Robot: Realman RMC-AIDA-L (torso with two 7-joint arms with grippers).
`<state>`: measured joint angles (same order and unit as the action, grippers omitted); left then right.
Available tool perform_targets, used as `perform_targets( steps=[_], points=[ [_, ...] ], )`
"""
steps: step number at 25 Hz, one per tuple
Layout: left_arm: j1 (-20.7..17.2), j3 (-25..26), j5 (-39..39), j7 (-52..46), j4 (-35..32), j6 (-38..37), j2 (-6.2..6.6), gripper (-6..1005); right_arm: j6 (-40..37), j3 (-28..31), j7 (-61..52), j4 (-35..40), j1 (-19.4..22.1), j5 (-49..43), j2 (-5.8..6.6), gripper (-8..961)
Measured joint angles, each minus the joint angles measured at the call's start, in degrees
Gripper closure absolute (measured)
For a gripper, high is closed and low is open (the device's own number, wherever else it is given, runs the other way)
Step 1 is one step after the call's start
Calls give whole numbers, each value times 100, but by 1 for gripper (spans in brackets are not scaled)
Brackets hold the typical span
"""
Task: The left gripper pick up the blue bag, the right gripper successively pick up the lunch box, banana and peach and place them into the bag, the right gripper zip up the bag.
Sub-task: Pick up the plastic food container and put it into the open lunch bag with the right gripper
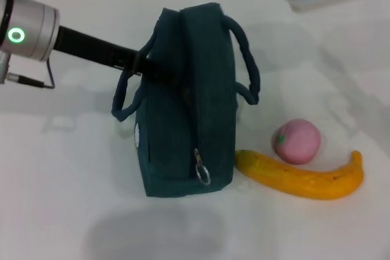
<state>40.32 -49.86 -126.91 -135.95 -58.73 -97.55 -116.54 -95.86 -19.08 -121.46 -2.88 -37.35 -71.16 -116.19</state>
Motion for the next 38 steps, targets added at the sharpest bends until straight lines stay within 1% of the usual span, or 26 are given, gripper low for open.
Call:
perform_targets(
  steps=[4, 8, 13, 15, 16, 17, 22, 31, 34, 38],
  points=[
    [130, 3, 0, -17, 8, 0, -18, 960, -229, 0, 33, -72, -384, -11, 1, 858],
    [176, 3, 1, -24, -1, 0, -66, 960, -236, -10, 97, -160, -703, -26, 0, 858],
    [259, 0, 78, -26, 7, 3, -92, 960, 22, -88, 498, -430, -1034, -119, -1, 858],
    [296, -16, 89, -27, 10, 38, -97, 960, 269, -88, 625, -498, -1088, -347, 0, 858],
    [298, -18, 89, -27, 11, 43, -97, 960, 269, -88, 625, -498, -1088, -347, 0, 858],
    [300, -20, 89, -27, 12, 55, -97, 960, 547, -71, 667, -519, -1104, -666, 0, 858],
    [286, -7, 89, -22, 15, 64, -97, 960, 780, -72, 710, -525, -960, -1114, 1, 858],
    [257, 3, 42, -19, 20, 70, -59, 961, 813, -90, 974, -396, -252, -1215, 0, 859],
    [257, 3, 42, -21, 20, 70, -56, 961, 819, -95, 989, -367, -167, -1290, 0, 858],
    [277, -3, 38, -24, 20, 70, -77, 961, 855, -103, 1085, -365, -218, -1470, 0, 858]
  ],
)
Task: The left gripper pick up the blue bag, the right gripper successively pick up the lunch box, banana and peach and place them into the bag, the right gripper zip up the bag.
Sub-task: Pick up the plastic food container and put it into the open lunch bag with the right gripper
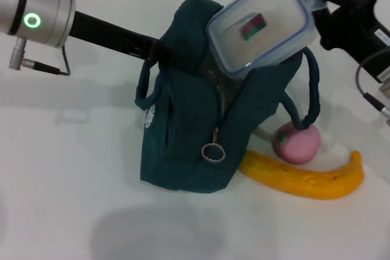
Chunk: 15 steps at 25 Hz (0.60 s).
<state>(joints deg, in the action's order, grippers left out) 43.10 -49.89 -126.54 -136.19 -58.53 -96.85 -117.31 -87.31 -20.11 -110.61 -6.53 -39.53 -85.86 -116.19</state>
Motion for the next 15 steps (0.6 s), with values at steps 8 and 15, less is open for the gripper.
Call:
perform_targets(
  steps=[8, 15],
  points=[
    [20, -21, 3, 25, 0, 0, -24, 961, 719, 3, 174, -31, -447, -535, 0, 859],
    [30, -34, -1, 61, 0, 49, -22, 961, 1235, 7, 651, -32, -745, -940, 0, 859]
  ],
)
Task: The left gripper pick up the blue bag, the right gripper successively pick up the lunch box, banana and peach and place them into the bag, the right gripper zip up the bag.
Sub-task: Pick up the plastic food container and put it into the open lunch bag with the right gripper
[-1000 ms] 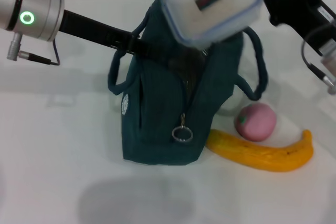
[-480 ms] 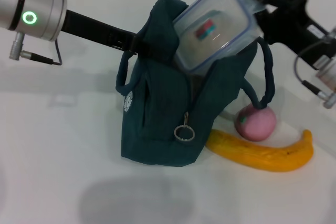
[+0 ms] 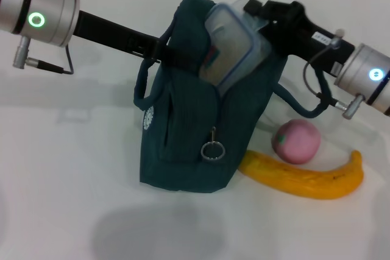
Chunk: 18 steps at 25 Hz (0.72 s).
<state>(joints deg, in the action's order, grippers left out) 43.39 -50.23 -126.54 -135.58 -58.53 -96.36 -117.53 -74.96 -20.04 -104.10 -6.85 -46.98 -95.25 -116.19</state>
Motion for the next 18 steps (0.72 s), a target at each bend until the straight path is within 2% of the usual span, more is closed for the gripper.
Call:
perform_targets(
  steps=[7, 13, 18],
  points=[
    [-79, 33, 3, 85, 5, 30, 30, 961, -45, -8, 838, 129, -177, -550, 0, 855],
    [-110, 38, 10, 142, 9, 30, 57, 961, -8, -41, 895, 505, -112, -964, -1, 835],
    [-112, 40, 12, 146, 9, 30, 73, 961, 19, -308, 1062, 801, -63, -1022, 6, 818]
  ],
)
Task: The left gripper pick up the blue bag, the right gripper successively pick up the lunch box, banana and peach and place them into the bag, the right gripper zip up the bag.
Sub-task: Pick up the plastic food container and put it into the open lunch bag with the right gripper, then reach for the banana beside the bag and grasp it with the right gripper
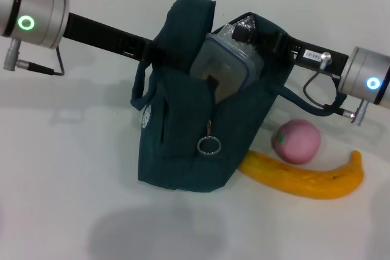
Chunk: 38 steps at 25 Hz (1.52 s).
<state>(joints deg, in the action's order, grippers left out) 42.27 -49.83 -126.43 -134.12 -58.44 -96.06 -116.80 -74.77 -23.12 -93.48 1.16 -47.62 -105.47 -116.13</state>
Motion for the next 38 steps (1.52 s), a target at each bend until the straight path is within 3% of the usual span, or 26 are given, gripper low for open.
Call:
perform_targets(
  steps=[13, 18, 23, 29, 30, 35, 38],
  points=[
    [-78, -1, -7, 0, 0, 29, -1, 961, -233, -478, 506, 466, -121, 52, 2, 514],
    [-160, -1, -6, 7, 0, 49, 22, 961, -1212, -446, 833, 970, 249, 632, 29, 416],
    [-220, 84, 23, 52, 0, 53, 56, 961, -2161, -498, 933, 1707, 777, 1156, 54, 234],
    [-225, 304, 35, 100, 0, 42, 84, 961, -3168, -737, 899, 3060, 1289, 1159, 78, 232],
    [-228, 305, 38, 100, 0, 41, 95, 961, -3263, -973, 757, 3582, 1470, 1156, 81, 232],
    [-222, 307, 40, 98, -1, 40, 104, 961, -2815, -2147, -486, 5658, 2020, 565, 82, 236],
    [-229, 313, 40, 91, 0, 49, 105, 961, -2393, -2987, -1345, 6956, 2230, -269, 71, 238]
  ],
)
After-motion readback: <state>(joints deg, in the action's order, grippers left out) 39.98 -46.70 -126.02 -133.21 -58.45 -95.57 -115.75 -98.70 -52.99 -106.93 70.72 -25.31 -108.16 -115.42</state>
